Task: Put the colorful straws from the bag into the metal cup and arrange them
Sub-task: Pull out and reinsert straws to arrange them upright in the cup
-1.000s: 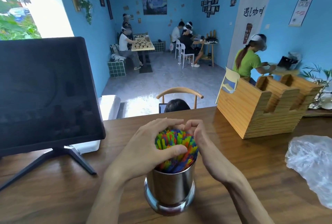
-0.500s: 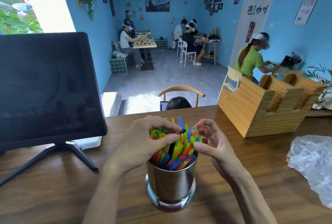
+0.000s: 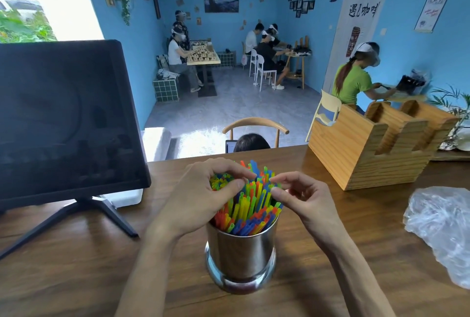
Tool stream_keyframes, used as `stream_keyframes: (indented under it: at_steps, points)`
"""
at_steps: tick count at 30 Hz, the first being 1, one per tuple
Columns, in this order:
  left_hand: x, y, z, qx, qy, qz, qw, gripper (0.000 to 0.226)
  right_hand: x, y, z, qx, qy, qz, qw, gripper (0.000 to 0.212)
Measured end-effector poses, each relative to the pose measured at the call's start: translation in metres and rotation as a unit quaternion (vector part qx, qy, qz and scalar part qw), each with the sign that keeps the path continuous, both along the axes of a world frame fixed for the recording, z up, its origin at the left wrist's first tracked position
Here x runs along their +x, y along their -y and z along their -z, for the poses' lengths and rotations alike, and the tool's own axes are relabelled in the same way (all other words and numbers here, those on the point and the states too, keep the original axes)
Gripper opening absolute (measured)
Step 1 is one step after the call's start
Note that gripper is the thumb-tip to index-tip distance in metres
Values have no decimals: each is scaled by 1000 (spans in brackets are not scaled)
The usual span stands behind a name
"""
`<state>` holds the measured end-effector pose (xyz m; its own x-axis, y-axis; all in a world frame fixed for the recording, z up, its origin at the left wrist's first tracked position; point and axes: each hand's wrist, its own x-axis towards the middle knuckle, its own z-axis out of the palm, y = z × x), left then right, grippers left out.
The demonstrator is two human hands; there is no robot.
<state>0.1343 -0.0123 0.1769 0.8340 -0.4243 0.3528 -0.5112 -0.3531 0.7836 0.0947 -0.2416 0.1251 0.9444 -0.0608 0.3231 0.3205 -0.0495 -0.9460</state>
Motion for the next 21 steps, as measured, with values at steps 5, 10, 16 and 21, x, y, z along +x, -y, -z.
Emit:
stream_keyframes:
  at_steps: [5, 10, 16, 21]
  points:
    - [2, -1, 2, 3, 5, -6, 1000, 26, -2, 0, -3, -41, 8, -5, 999, 28]
    - [0, -2, 0, 22, 18, -15, 999, 28, -4, 0, -10, -131, 34, -8, 991, 27]
    - [-1, -1, -1, 15, 7, -11, 1000, 23, -3, 3, -20, -195, 37, -3, 980, 21]
    - [-1, 0, -2, 10, -2, -9, 1000, 23, -4, 3, -27, -185, 42, -3, 982, 20]
